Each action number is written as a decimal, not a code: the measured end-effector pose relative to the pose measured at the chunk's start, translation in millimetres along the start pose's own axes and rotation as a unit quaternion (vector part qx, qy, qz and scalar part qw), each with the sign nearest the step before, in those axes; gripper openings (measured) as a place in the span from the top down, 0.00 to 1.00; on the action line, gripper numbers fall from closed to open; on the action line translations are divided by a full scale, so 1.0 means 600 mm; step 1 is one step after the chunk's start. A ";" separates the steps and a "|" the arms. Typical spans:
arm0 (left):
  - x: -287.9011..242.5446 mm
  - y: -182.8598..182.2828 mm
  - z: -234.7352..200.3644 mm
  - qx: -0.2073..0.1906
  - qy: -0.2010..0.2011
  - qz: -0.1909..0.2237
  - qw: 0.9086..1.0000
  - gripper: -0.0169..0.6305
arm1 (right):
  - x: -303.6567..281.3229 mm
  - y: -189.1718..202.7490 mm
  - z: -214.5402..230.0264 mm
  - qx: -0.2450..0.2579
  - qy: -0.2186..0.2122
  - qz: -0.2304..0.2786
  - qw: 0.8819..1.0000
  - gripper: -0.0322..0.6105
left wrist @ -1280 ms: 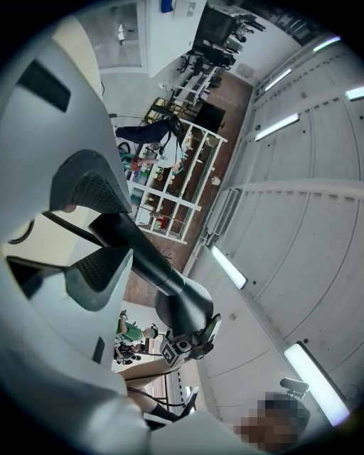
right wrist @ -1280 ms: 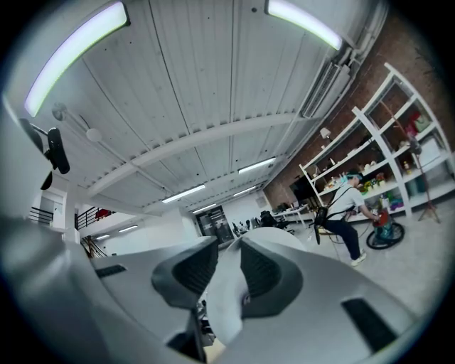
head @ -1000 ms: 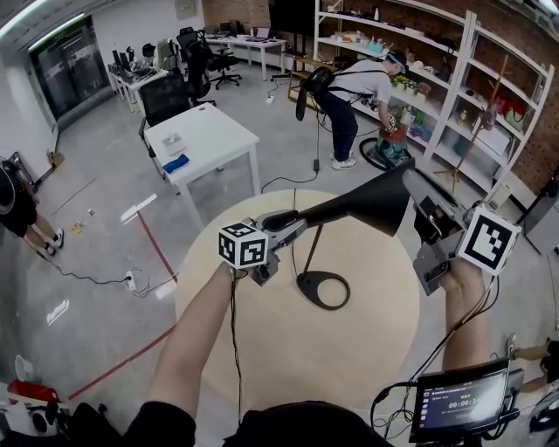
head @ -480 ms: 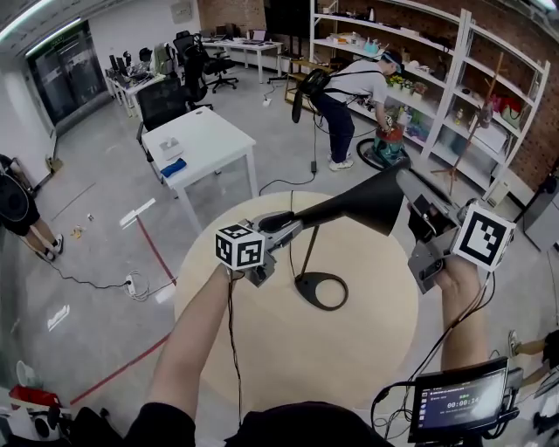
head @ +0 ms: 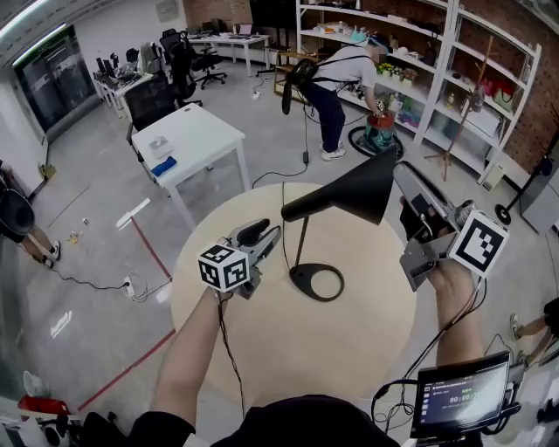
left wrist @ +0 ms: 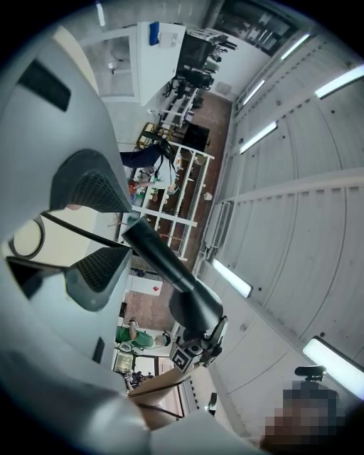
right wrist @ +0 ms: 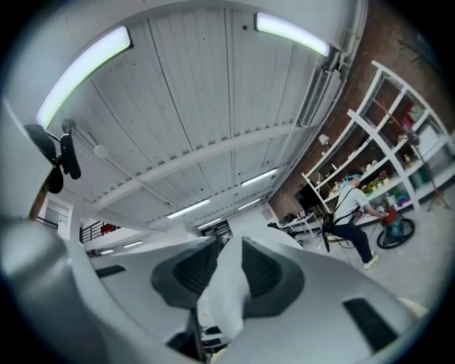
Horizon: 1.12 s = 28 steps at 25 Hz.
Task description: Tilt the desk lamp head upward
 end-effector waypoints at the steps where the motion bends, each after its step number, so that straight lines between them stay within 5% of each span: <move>1: 0.012 0.010 0.004 0.001 -0.002 0.000 1.000 0.73 | 0.006 0.002 0.000 -0.004 -0.002 0.005 1.000 0.81; 9: 0.105 0.107 0.097 0.116 0.022 -0.022 0.993 0.73 | 0.096 0.082 0.017 -0.021 0.061 0.003 0.998 0.81; 15: 0.151 0.169 0.180 0.156 0.032 -0.043 0.986 0.73 | 0.156 0.256 0.032 -0.040 0.105 -0.056 0.992 0.81; 21: 0.187 0.215 0.241 0.220 0.065 -0.082 0.970 0.73 | 0.181 0.433 -0.011 -0.097 0.095 -0.130 0.982 0.83; 24: 0.199 0.224 0.247 0.212 0.060 -0.094 0.971 0.73 | 0.182 0.490 -0.036 -0.130 0.082 -0.141 0.978 0.93; 28: 0.213 0.255 0.255 0.183 0.023 -0.130 0.974 0.73 | 0.195 0.543 -0.074 -0.150 0.076 -0.160 0.973 0.94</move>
Point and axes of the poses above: the fingertips, and each gripper's own axes: x backward along the fingers, z to its right, y out of its underside, the point moved 7 cm from there along x, backward along the fingers, and after that the axes turned 8 degrees about -y, right-handed, at the moved point
